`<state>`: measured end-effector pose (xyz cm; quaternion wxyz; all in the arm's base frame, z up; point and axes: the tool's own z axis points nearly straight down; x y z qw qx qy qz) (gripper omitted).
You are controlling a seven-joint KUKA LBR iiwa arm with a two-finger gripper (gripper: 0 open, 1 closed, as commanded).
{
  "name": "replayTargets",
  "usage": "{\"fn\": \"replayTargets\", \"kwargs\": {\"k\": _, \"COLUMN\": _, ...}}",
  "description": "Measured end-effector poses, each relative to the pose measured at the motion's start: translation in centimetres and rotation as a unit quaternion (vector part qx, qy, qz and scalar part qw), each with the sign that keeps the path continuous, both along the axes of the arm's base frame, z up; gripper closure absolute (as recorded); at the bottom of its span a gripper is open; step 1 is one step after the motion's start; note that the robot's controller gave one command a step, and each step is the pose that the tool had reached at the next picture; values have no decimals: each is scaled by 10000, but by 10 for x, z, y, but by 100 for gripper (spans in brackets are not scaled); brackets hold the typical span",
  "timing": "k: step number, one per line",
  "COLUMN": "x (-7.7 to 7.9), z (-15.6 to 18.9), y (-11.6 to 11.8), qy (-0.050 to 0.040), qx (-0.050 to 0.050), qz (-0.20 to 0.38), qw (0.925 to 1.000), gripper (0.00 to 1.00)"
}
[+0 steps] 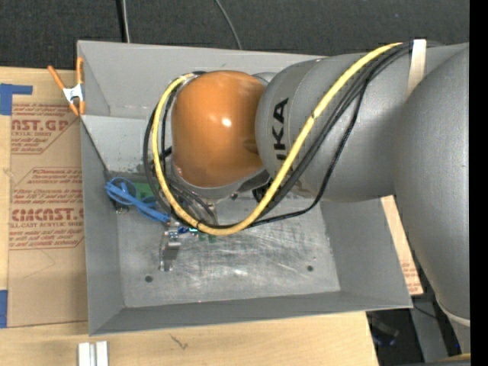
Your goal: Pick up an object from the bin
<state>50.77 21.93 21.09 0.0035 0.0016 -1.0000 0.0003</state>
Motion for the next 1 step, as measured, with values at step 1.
{"fn": "replayTargets", "kwargs": {"k": 1, "x": 76, "z": -121, "y": -94, "qy": -143, "qx": 22, "qz": 616, "qw": 9980, "gripper": 0}}
